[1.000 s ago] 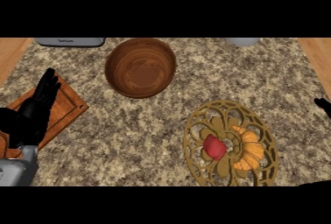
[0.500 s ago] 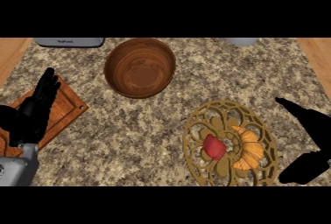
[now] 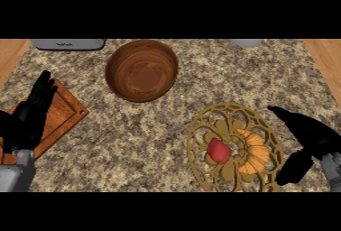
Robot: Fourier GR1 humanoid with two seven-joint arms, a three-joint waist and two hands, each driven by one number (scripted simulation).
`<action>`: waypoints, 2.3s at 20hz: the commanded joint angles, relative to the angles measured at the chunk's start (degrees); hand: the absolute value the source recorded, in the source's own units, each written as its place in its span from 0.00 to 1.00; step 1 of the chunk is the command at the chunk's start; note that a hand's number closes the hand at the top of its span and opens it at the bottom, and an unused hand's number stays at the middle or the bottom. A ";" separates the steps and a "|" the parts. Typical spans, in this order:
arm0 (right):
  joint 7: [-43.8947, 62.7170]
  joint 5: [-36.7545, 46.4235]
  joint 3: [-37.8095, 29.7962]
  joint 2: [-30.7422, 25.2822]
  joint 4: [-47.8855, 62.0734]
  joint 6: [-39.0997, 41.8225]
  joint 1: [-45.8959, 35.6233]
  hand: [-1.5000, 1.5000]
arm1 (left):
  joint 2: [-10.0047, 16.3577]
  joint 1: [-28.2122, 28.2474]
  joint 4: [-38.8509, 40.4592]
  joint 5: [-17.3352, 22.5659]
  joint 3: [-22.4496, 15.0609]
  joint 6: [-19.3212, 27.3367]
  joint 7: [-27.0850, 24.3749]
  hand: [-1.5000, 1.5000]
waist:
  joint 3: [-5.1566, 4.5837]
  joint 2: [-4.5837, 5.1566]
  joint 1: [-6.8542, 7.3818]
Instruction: Pick the croissant from the placemat and place it in the bowl
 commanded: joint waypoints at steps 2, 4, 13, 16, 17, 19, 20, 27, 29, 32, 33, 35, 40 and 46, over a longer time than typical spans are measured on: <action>-2.68 12.67 3.93 2.51 1.05 -3.43 1.26 0.00 | -1.93 3.91 -5.84 -1.49 -1.01 1.06 1.56 0.50 | 0.04 -0.17 -0.01; -3.93 13.56 1.70 4.19 3.85 -1.65 0.01 0.00 | -3.48 -0.71 -2.80 -3.75 -0.99 1.56 2.37 0.50 | 0.02 -0.06 -0.39; -2.05 18.93 1.88 12.26 1.70 0.43 6.59 0.00 | -4.55 3.54 -6.54 -6.31 1.90 -0.97 3.15 0.50 | 0.01 -0.16 -0.39; -9.43 23.90 1.92 15.64 12.31 -2.76 4.68 0.00 | -5.43 -0.41 -2.51 -6.18 3.46 -2.60 3.31 0.50 | 0.02 -0.04 -0.38; -4.06 21.26 -0.44 14.76 4.93 2.99 5.49 0.00 | -4.84 1.93 -0.23 -5.62 5.37 -5.23 -0.04 0.50 | 0.00 -0.09 -0.50; -10.54 23.38 -1.70 14.09 8.61 -0.01 7.96 0.00 | -7.72 2.23 -2.39 -7.31 3.62 -3.36 0.13 0.50 | 0.01 -0.08 -0.49; -6.72 24.54 -1.23 18.38 10.31 1.55 4.09 0.00 | -5.09 1.62 -5.19 -6.30 6.25 -5.15 3.82 0.50 | 0.01 -0.08 -0.30; -13.38 28.98 -5.08 19.12 14.96 0.57 4.89 0.00 | -7.54 -1.54 -2.38 -8.62 7.48 -5.66 4.26 0.50 | 0.01 -0.06 -0.44; -11.52 29.34 -5.35 20.48 12.52 2.88 4.77 0.00 | -8.24 1.00 0.20 -9.94 7.94 -6.75 -0.70 0.50 | 0.00 -0.06 -0.47; -13.54 27.51 -5.34 23.43 20.34 3.11 1.90 1.00 | -7.96 3.04 1.29 -8.58 8.88 -8.40 -3.86 0.50 | 0.00 0.00 -0.21; -16.88 27.36 -7.36 22.18 20.68 3.51 1.49 1.00 | -8.44 1.69 -3.53 -9.66 7.45 -7.33 3.11 0.50 | 0.02 -0.05 -0.26; -19.38 30.39 -3.90 24.86 24.68 0.16 0.36 1.00 | -9.14 2.91 -4.15 -10.62 6.94 -6.49 1.67 0.50 | 0.03 -0.03 0.02; -21.92 32.83 -4.24 26.85 27.46 -3.22 -0.36 1.00 | -7.66 -2.10 1.03 -9.29 9.44 -8.91 1.59 0.50 | 0.02 0.07 -0.23; -25.25 37.02 -6.29 25.86 29.97 -9.20 -0.34 1.00 | -9.45 -1.33 0.45 -10.78 9.13 -7.40 2.24 0.50 | 0.01 0.05 -0.39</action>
